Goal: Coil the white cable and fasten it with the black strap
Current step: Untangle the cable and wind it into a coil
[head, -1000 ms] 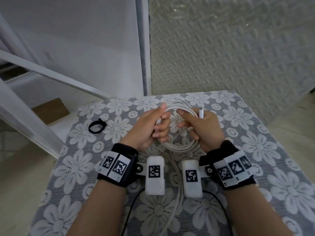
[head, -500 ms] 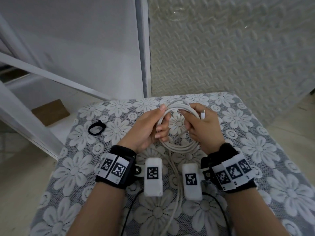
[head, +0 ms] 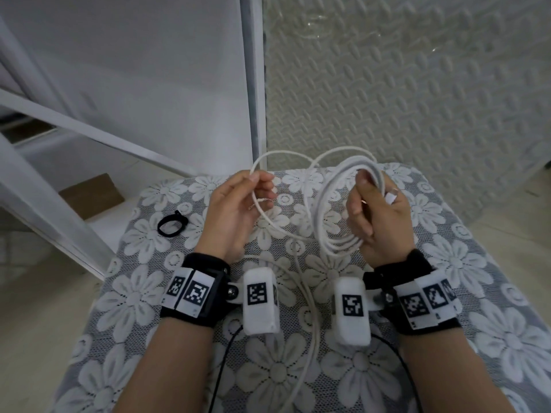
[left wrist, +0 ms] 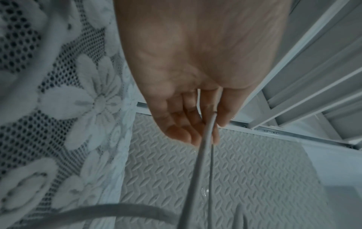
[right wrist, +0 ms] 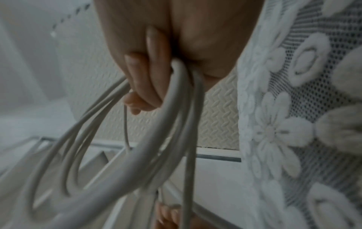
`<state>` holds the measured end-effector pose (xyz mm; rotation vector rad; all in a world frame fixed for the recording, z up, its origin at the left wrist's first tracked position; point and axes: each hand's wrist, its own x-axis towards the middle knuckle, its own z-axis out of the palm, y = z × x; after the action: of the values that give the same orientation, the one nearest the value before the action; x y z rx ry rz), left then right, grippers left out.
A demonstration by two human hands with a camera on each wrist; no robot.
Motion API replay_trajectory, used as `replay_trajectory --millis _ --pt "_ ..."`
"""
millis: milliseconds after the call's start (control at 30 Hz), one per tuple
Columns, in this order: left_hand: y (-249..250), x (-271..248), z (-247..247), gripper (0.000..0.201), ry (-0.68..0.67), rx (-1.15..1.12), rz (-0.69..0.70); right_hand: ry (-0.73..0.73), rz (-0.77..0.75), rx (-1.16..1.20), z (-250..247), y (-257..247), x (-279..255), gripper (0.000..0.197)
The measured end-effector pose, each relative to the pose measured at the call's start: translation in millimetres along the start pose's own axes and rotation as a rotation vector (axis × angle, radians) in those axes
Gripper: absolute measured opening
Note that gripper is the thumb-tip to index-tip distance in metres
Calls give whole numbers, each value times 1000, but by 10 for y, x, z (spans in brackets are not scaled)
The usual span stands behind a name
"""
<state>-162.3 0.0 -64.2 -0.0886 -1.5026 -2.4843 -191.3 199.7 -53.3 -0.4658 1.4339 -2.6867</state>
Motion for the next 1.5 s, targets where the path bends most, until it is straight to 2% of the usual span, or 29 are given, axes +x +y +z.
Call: replay_trajectory --millis 133,233,333,400,467,567,667,800,933,1033,1167,1267,1400,1500 --pt "-11 0 24 20 29 -14 -50 19 37 204 -73 -39 29 32" --pt "-9 -7 68 21 7 17 -87 26 48 225 -100 -43 39 35" --pt "9 -27 112 24 -49 26 -149 19 72 114 -85 -22 32 31" --pt "7 -38 148 27 -63 62 -186 -39 73 -17 -47 7 14 27" --pt "-20 -44 179 32 -40 108 -213 -94 86 -143 10 38 -17 29" --pt "-38 -40 205 37 34 119 -251 -83 112 -259 73 33 -44 23" --pt "-46 -18 189 34 120 124 -263 -71 101 -240 78 9 -52 16" --pt "-78 12 175 29 145 150 -301 -74 116 -225 106 -30 -66 21" --pt "-58 7 157 30 182 109 -279 49 92 -400 74 40 -35 19" --pt "-29 3 155 28 212 24 -298 99 72 -413 31 78 -26 23" --pt "-23 -3 155 29 215 -19 -337 -73 49 -293 78 21 -64 23" --pt "-29 -7 174 27 204 52 -337 -157 129 -339 139 18 -90 20" --pt "-51 -3 173 28 179 105 -292 -132 164 -430 143 71 -76 16" --pt "-39 -23 169 32 112 88 -275 -115 142 -460 94 98 -49 21"
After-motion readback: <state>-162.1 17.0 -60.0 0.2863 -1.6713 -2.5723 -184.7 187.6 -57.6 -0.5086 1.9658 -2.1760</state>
